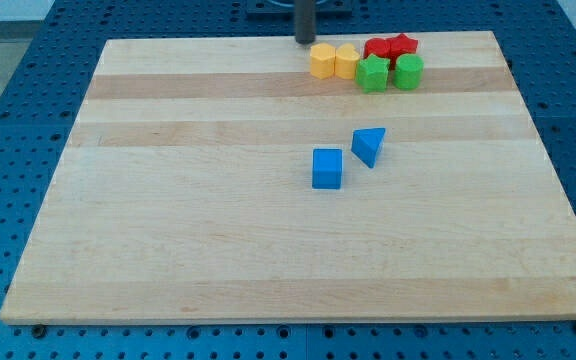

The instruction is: Place your arm at the top left of the red circle

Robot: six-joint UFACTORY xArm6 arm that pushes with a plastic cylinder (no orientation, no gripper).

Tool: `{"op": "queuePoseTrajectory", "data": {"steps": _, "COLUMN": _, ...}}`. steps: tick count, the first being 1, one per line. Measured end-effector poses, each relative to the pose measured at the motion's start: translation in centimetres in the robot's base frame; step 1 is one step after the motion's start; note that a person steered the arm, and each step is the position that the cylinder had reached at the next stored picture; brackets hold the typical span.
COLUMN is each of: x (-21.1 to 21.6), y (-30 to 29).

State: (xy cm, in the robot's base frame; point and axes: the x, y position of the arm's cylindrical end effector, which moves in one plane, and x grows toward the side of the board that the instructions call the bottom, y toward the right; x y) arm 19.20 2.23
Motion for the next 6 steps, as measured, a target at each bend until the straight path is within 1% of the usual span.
{"op": "queuePoseTrajectory", "data": {"steps": 2, "x": -0.1, "y": 9.4}}
{"op": "queuePoseTrajectory", "data": {"steps": 3, "x": 0.0, "y": 10.3}}
{"op": "queuePoseTrajectory", "data": {"steps": 6, "x": 3.7, "y": 4.2}}
